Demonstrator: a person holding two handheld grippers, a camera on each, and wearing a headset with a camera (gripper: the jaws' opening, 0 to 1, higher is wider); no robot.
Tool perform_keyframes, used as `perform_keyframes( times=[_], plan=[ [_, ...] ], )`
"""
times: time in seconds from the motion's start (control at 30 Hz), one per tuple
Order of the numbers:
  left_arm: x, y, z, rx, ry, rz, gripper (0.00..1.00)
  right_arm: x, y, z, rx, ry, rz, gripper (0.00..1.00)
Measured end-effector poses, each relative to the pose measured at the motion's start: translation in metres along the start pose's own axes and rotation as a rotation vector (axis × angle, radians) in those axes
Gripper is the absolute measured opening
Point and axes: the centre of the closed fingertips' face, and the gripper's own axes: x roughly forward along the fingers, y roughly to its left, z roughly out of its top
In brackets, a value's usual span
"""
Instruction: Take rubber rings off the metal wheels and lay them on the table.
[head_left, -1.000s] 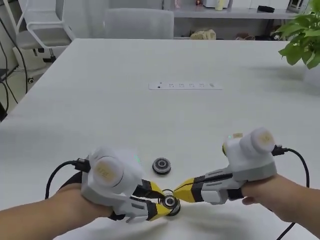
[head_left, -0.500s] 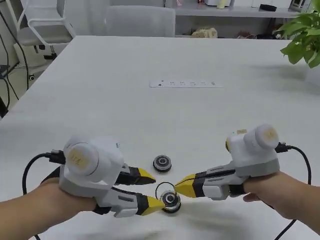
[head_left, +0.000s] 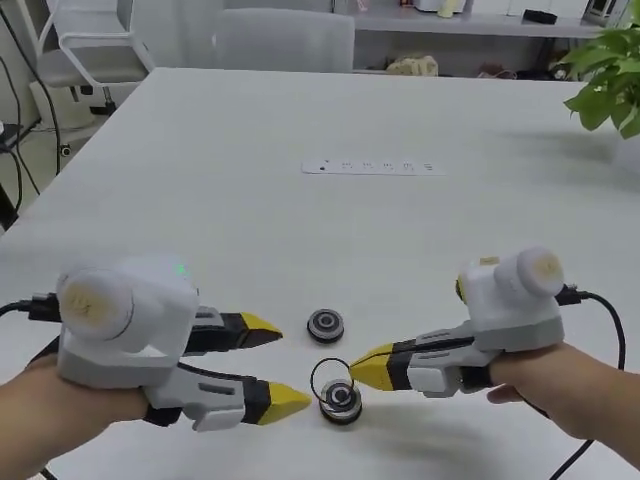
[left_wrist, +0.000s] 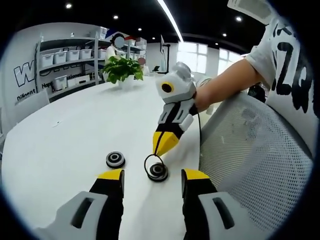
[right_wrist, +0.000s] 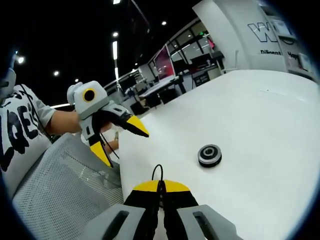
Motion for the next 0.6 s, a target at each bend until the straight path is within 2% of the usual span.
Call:
perform_keyframes(
  times=[0.33,0.47,0.6],
  plan=[
    [-0.02,0.002,-0.006,-0.007,-0.004,0.054,0.55,0.001,0.004,0.005,0.002,-0.01,0.011,0.0],
    [-0.027,0.001,-0.004,-0.031,-0.032,0.073,0.59,0.003,0.006,0.007,0.001,-0.011,0.016,0.0],
    [-0.03,0.0,-0.006,-0.022,-0.028,0.087,0.61,0.004,0.005,0.007,0.003,-0.006,0.018,0.0]
  ],
)
